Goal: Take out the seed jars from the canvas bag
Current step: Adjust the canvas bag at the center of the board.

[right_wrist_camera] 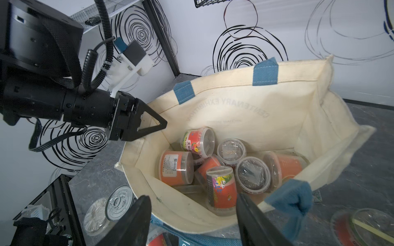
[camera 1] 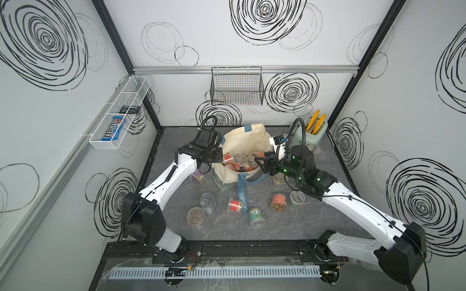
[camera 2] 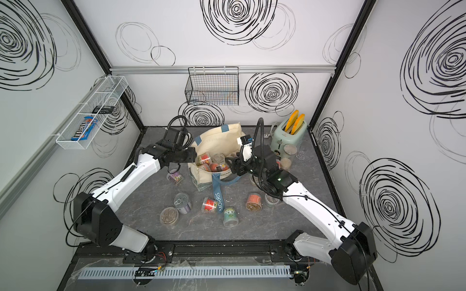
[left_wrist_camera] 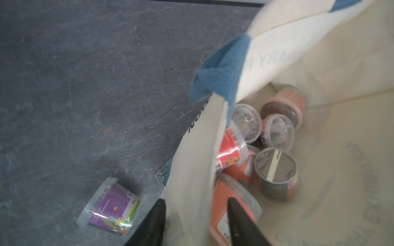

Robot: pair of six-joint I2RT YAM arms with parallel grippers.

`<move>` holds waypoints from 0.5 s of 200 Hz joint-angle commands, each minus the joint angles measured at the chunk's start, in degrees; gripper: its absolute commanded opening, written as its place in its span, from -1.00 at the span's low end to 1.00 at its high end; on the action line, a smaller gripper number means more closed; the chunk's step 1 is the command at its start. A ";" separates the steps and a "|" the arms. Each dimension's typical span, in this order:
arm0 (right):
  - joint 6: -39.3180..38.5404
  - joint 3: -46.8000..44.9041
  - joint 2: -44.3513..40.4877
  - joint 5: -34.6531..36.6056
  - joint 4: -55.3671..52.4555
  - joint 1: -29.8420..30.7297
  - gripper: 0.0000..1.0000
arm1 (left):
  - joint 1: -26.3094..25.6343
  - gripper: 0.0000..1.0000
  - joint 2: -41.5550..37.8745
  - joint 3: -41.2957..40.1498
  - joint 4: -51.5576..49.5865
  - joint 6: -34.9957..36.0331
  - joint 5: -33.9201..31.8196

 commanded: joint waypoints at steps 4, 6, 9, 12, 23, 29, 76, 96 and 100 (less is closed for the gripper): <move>-4.59 3.80 1.30 -0.28 -2.86 -0.07 0.39 | -0.21 -0.76 -0.09 4.28 3.06 3.69 -2.17; -5.25 4.02 1.42 -0.67 -3.03 -0.04 0.40 | -0.25 -0.83 -0.17 4.41 3.31 4.09 -2.00; -6.53 4.29 1.68 -1.41 -3.28 -0.03 0.42 | -0.25 -0.89 -0.36 4.57 3.70 4.60 -1.79; -7.80 4.43 1.93 -2.15 -3.40 -0.03 0.43 | -0.17 -1.00 -0.59 4.64 4.09 5.29 -1.28; -12.43 5.23 2.89 -3.56 -3.78 -0.03 0.45 | -0.27 -1.00 -1.37 4.72 5.91 7.61 0.14; -15.08 5.80 3.52 -3.70 -3.87 -0.03 0.45 | -0.53 -1.00 -1.89 4.38 7.46 8.76 0.11; -37.52 7.06 7.68 -6.39 -0.92 -0.04 0.51 | -1.89 -1.00 -8.72 -6.62 26.14 20.88 0.18; -47.90 2.25 7.19 -10.74 4.27 -0.14 0.52 | -1.50 -1.00 -8.86 -6.30 24.72 22.74 4.78; -50.02 1.65 7.30 -11.30 4.78 -0.21 0.53 | -1.49 -1.00 -9.07 -6.37 24.61 23.08 5.49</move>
